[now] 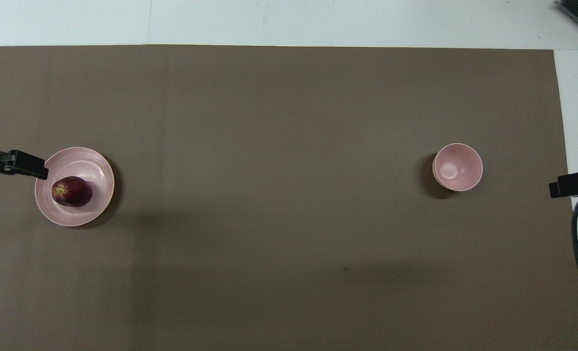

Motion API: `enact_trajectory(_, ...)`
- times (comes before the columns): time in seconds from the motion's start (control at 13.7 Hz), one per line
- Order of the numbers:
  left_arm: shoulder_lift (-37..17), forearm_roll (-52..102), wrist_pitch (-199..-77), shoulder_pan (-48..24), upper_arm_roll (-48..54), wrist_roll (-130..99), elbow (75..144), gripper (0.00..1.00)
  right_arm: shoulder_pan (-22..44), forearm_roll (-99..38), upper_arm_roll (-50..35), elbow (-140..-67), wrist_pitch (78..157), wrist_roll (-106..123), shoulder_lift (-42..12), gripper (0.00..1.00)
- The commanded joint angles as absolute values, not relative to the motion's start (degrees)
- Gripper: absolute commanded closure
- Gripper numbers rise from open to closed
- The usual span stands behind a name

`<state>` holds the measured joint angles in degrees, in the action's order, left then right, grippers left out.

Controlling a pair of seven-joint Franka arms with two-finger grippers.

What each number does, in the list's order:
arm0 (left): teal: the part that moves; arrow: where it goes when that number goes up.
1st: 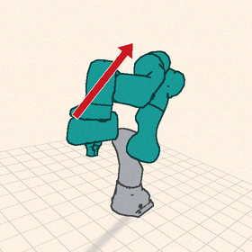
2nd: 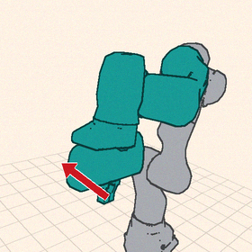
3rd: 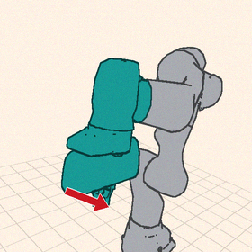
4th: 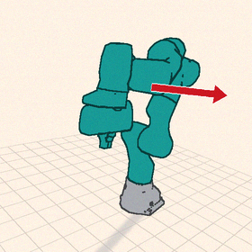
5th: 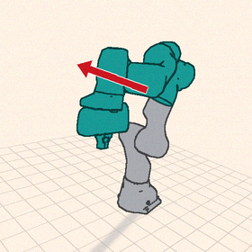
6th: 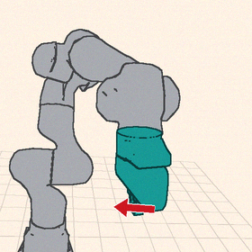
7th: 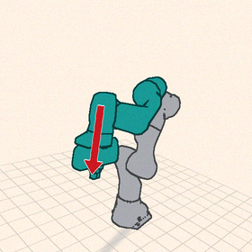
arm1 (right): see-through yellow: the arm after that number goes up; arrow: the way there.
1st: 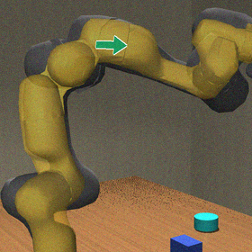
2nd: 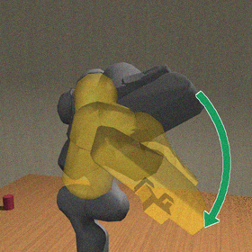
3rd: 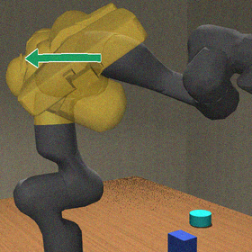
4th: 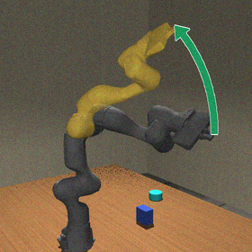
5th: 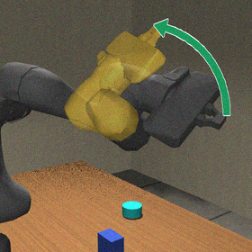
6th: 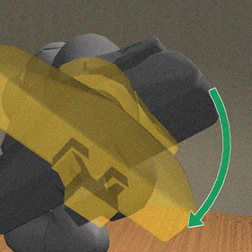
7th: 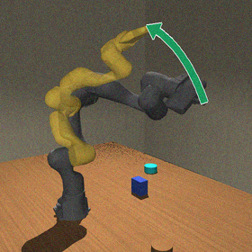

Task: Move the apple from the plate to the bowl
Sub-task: 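Reach the left gripper down over the apple on the pink plate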

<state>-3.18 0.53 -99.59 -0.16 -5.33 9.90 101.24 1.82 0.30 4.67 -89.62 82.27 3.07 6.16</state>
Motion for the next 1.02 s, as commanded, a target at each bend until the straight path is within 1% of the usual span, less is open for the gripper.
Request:
enact_trajectory(0.0,-4.6,0.4,-104.6,1.8,-4.9,13.5,104.9,0.00,1.2,0.4,4.5,-91.0,83.0,2.0,7.2,0.00)
enact_trajectory(0.07,-6.7,0.4,-105.4,2.2,-5.0,14.1,104.9,0.00,1.2,0.4,4.5,-91.0,83.0,1.9,7.4,0.00)
enact_trajectory(0.22,-8.7,0.4,-108.4,2.3,-5.0,14.2,106.3,0.00,1.2,0.4,4.5,-91.3,83.0,1.9,7.5,0.00)
enact_trajectory(0.36,-8.7,0.4,-113.5,2.2,-4.9,14.2,110.3,0.00,1.2,0.4,4.5,-91.4,83.0,1.9,7.5,0.00)
enact_trajectory(0.66,-10.3,0.4,-119.3,2.2,-4.9,14.5,114.5,0.00,1.2,0.4,4.5,-91.4,83.0,1.9,7.6,0.00)
enact_trajectory(0.95,-10.2,0.4,-122.1,2.9,-4.9,15.2,119.0,0.00,1.2,0.4,4.5,-91.4,83.0,1.9,7.6,0.00)
